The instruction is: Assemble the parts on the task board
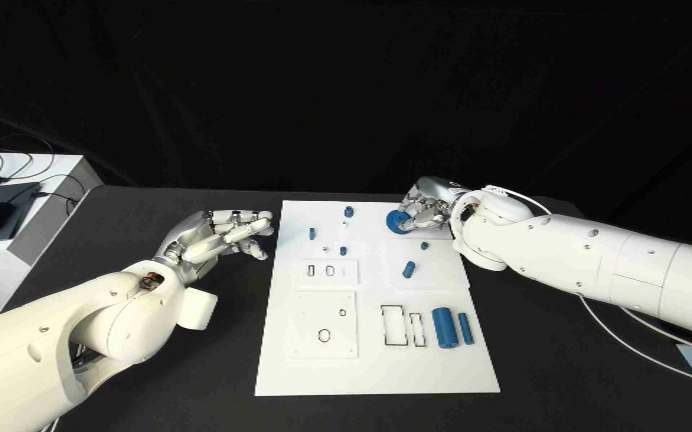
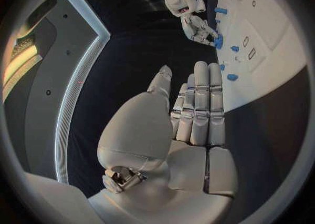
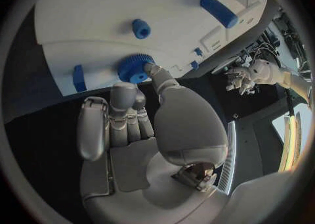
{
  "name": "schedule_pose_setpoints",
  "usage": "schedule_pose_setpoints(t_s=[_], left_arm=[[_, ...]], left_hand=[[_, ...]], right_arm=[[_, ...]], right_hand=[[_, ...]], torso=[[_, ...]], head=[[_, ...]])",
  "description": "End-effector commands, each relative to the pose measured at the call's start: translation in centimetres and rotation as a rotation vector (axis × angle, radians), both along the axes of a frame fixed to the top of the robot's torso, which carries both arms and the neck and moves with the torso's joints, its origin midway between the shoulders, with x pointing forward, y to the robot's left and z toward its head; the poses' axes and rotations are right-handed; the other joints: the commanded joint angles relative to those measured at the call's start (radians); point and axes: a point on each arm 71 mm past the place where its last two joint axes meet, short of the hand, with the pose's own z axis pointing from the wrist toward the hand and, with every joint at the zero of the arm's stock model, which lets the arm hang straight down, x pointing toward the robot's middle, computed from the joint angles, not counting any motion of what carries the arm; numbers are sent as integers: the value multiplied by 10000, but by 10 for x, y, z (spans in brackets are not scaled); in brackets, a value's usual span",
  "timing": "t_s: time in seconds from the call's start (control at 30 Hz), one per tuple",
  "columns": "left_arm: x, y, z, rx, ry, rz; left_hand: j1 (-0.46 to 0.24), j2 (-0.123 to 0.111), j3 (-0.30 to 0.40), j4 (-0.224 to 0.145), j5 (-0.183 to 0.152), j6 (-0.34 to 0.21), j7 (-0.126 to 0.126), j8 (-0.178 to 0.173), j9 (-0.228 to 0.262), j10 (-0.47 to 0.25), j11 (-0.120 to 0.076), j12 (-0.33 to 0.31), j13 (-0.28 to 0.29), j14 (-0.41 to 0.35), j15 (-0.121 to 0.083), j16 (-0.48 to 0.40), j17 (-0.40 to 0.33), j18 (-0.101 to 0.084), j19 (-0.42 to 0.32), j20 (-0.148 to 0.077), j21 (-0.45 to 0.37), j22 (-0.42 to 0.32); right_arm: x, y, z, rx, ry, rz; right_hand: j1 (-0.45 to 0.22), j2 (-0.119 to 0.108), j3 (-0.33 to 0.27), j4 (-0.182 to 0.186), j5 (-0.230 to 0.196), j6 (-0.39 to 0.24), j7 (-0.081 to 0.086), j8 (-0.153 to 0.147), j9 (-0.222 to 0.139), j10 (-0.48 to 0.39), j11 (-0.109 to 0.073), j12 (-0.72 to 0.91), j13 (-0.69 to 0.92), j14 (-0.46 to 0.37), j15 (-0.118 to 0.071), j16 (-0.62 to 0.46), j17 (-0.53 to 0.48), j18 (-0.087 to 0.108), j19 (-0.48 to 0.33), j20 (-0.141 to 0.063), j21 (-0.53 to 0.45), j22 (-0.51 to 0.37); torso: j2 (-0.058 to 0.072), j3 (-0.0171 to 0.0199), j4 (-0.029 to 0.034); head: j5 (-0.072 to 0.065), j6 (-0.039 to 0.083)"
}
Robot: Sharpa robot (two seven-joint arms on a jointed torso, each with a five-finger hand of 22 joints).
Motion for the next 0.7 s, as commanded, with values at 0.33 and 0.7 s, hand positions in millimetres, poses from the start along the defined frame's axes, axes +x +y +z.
schedule_pose_setpoints(t_s=[0.33,0.7], left_arm=[[-1,-2,1,-61,-39,-191],[-2,-3,1,-86,-49,-241]], left_hand=[[-84,36,25,-51,-51,-77,-1,-36,-13,-71,-10,-5,9,-63,13,-2,-17,146,-31,73,45,-15],[-77,34,38,-52,-55,-53,-9,-32,-10,-67,-13,-6,9,-60,10,4,-22,150,-31,74,63,-51]], right_arm=[[-24,54,23,-494,-2441,1640],[-25,97,18,-1058,-3295,2139]], right_hand=[[80,-5,-212,86,-151,195,81,17,21,51,-36,-111,16,-16,-63,-91,59,-141,881,-46,72,2057],[126,-50,-221,116,-271,200,80,9,18,71,-36,-122,26,-10,-65,-109,83,-145,882,-49,81,2061]], torso=[[0,-7,-1],[12,-25,33]], head=[[43,36],[85,19]])
